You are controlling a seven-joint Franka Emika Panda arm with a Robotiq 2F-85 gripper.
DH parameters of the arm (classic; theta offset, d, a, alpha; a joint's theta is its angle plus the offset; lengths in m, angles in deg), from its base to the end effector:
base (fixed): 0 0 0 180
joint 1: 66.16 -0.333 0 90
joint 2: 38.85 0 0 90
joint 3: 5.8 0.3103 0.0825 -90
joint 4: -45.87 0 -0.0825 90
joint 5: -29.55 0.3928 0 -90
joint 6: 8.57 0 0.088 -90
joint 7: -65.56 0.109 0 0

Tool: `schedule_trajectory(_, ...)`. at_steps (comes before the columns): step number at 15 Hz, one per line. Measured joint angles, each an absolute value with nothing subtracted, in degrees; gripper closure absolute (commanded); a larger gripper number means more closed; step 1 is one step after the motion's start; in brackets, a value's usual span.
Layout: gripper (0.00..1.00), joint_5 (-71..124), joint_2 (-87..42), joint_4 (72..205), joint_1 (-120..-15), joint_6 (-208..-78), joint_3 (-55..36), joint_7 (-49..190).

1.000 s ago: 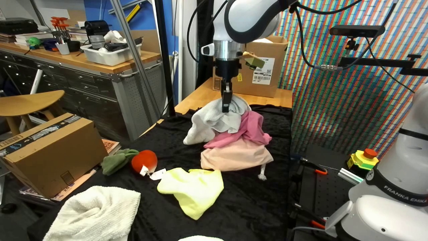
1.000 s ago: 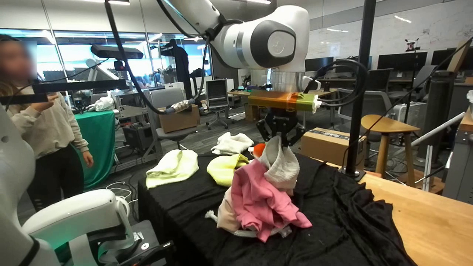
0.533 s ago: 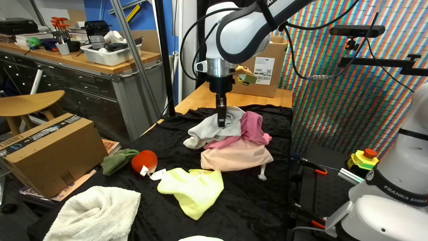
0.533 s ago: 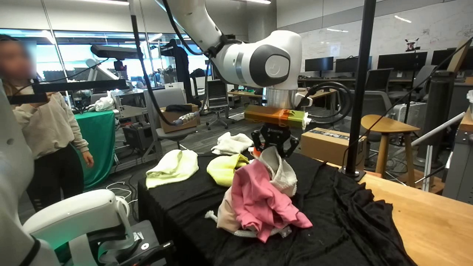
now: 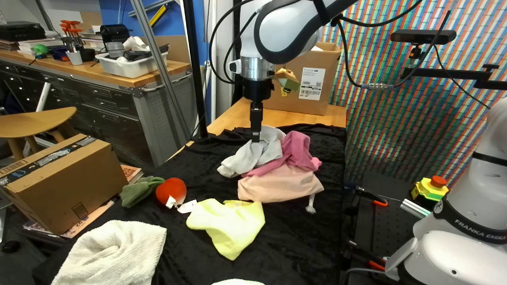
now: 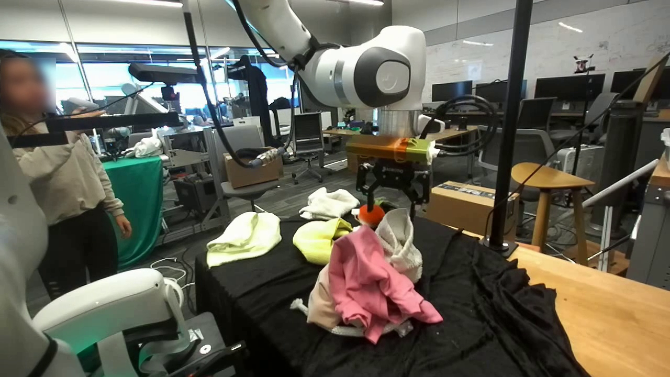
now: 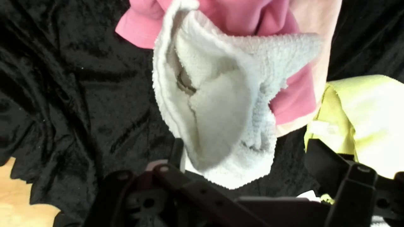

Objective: Put the things on one heap

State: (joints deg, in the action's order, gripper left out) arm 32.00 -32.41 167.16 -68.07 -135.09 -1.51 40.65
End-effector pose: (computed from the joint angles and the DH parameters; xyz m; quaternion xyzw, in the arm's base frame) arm 0.5602 0.0620 0.3463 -0.9665 -0.2555 0.0069 0.0227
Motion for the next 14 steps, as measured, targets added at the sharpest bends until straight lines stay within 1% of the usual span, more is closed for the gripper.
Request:
schedule_trajectory(7, 0.00, 27.3, -30.2, 160.0, -72.0, -135.3, 0.9, 48.9)
schedule_trajectory(14, 0.00, 23.7, -19.0, 152.3, -77.2, -141.7, 1.9, 61.8)
